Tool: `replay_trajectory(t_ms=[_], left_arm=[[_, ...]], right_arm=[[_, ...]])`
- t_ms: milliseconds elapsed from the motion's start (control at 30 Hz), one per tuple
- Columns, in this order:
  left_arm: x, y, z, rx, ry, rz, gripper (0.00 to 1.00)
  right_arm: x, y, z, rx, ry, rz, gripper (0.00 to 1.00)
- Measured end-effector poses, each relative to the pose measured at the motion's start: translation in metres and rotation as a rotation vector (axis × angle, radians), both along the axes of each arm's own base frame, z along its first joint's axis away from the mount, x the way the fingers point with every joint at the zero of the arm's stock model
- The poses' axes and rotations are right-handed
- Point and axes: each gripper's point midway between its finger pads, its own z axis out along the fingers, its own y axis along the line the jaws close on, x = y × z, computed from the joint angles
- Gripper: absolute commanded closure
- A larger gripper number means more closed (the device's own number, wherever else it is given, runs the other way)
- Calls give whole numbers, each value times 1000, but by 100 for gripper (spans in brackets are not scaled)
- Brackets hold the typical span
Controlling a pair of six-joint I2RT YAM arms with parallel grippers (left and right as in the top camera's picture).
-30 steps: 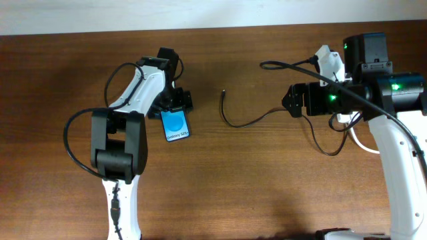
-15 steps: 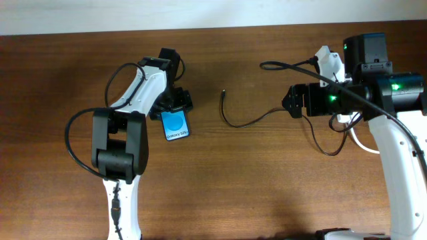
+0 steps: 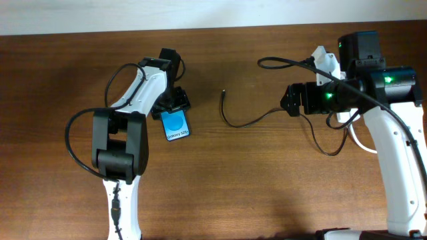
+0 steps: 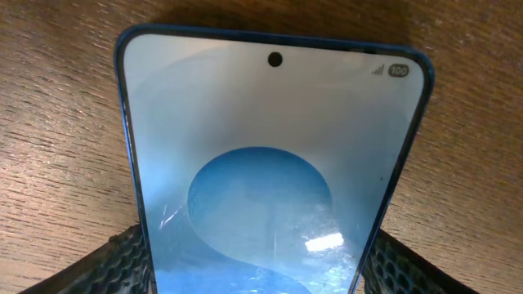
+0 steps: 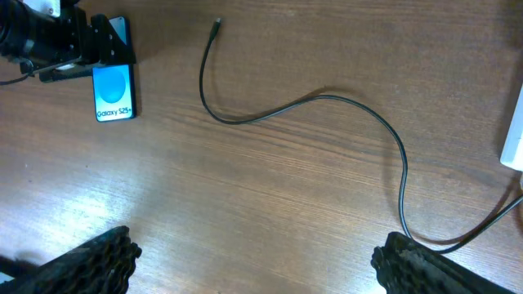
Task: Plug charger to phone and switch on socket
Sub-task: 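Lower the left gripper and close it on the phone's top end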
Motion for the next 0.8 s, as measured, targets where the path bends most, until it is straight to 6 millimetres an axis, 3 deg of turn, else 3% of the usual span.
replay_trajectory(t_ms=[400, 533, 700, 800], left_arm=[[-6, 14, 6, 7, 67, 32, 27], [2, 16, 19, 5, 51, 39, 28], [3, 16, 21, 5, 51, 39, 28], [3, 16, 20, 6, 53, 39, 21]], right_arm=[[1, 3, 1, 14, -3, 6, 2], [1, 3, 1, 18, -4, 7, 2], [1, 3, 1, 18, -4, 7, 2], [1, 3, 1, 18, -4, 7, 1]])
